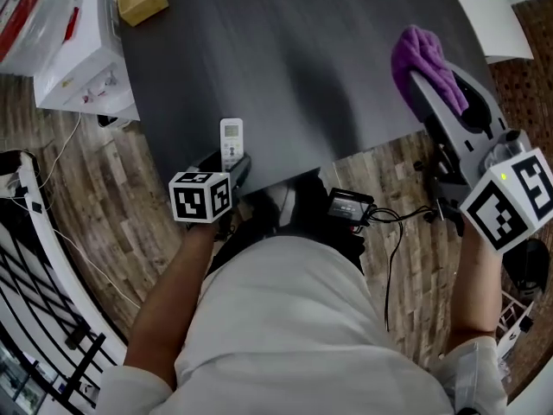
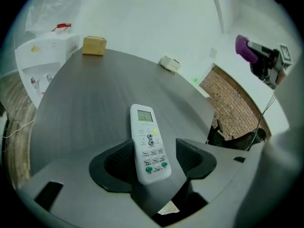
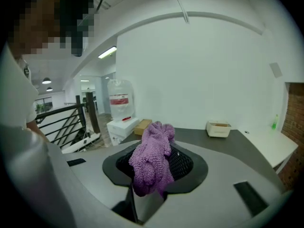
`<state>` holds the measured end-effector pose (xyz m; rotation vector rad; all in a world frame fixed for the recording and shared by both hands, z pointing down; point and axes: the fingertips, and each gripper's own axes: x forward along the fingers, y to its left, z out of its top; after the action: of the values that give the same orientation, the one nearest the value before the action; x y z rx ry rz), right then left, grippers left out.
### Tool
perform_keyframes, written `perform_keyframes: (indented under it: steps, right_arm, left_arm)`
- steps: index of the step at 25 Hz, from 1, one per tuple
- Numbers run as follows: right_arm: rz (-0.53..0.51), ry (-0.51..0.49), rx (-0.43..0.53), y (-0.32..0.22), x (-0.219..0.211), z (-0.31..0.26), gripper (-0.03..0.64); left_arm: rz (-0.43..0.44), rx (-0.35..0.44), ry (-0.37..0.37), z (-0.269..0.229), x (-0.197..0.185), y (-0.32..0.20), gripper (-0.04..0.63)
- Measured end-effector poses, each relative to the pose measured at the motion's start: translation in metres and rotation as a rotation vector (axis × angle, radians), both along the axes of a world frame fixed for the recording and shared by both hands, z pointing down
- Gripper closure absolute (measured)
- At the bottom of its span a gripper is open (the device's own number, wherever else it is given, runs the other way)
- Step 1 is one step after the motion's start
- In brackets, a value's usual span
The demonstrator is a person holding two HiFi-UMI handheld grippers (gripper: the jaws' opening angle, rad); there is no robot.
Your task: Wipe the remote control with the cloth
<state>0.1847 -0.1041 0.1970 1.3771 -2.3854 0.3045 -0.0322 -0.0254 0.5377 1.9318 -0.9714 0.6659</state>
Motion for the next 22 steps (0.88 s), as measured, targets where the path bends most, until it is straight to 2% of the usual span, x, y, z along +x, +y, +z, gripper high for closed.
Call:
perform_keyframes:
  steps: [3,10,16,19,22]
  right_arm:
    - [0.020,0.016,-0.035,0.020,-0.001,0.018,0.486]
    - [0.059,-0.084,-0.179,0.062,-0.022,0.073,0.486]
    - [0.053,-0.065,-0.164,0.069,-0.031,0.076,0.486]
    - [0.039,-0.037,-0.139,0.075,-0.033,0.080,0.486]
    - [0.018,0.001,-0.120,0.084,-0.026,0.089,0.486]
  left_arm:
    - [-0.012,-0.017,0.028,-0.005,-0.002,0.008,0.316]
    - [0.000,-0.043,0.060,-0.001,0.000,0.024,0.316]
    - [0.017,-0.051,0.088,0.002,0.010,0.028,0.316]
    - [-0.012,-0.043,0.088,0.000,0.003,0.029,0.316]
    - [-0.065,-0.002,0.098,-0.016,-0.009,0.035,0.316]
